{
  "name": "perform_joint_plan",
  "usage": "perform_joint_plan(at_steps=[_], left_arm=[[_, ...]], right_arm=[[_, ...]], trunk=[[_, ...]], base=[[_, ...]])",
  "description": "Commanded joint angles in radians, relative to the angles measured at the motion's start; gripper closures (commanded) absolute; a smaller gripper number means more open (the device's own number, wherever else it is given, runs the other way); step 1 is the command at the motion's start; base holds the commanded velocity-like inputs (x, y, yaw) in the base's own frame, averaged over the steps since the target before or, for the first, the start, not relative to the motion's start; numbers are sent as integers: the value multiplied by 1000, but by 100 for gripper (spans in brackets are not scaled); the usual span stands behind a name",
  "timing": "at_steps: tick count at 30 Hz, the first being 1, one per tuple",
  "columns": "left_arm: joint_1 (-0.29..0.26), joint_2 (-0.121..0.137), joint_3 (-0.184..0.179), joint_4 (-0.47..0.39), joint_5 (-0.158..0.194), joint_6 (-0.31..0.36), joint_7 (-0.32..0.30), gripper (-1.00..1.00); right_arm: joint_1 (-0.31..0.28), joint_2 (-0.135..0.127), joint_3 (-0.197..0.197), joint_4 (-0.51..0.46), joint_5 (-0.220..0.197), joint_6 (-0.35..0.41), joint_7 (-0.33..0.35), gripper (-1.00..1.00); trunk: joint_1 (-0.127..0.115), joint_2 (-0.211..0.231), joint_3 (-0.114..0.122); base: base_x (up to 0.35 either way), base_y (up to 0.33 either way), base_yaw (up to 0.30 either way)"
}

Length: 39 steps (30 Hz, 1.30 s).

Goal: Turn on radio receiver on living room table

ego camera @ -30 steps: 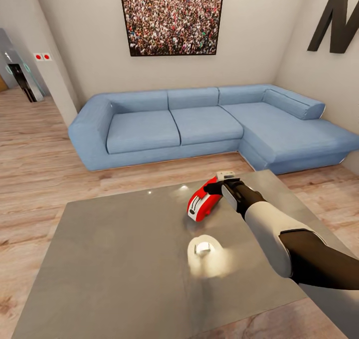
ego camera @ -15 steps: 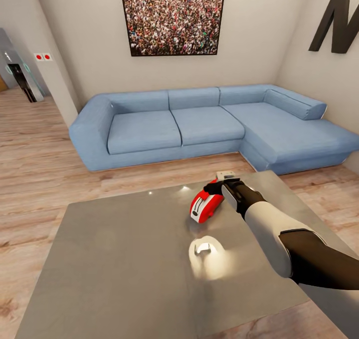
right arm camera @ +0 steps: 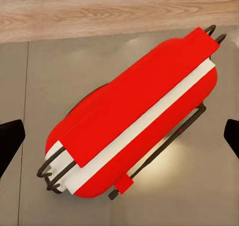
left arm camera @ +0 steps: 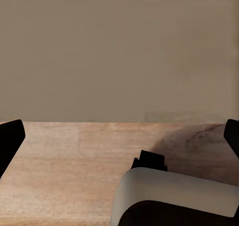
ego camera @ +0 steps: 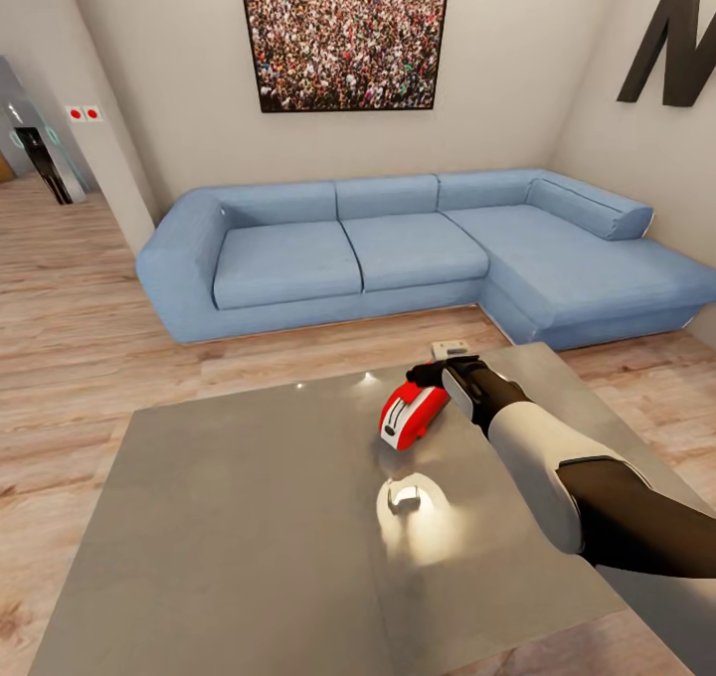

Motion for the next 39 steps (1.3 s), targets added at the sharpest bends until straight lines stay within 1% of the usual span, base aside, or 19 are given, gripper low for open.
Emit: perform_joint_plan(at_steps=[1,8,29,39], left_arm=[[0,0,0,0,0,0,0,-100],[0,0,0,-1,0,0,0,-100],[0,0,0,-1,0,0,0,-100],[0,0,0,0,0,0,0,-100]], right_arm=[[0,0,0,0,0,-4,0,-100],[0,0,-1,1,1,-32,-4,-100],[0,0,-2,1,-3,-34,0,-100],[0,1,-2,1,-4,-33,0,-100]], trunk=[[0,0,0],[0,0,0],[0,0,0],[0,0,-14]], base=[[5,0,0],[1,0,0],[0,0,0],[0,0,0]])
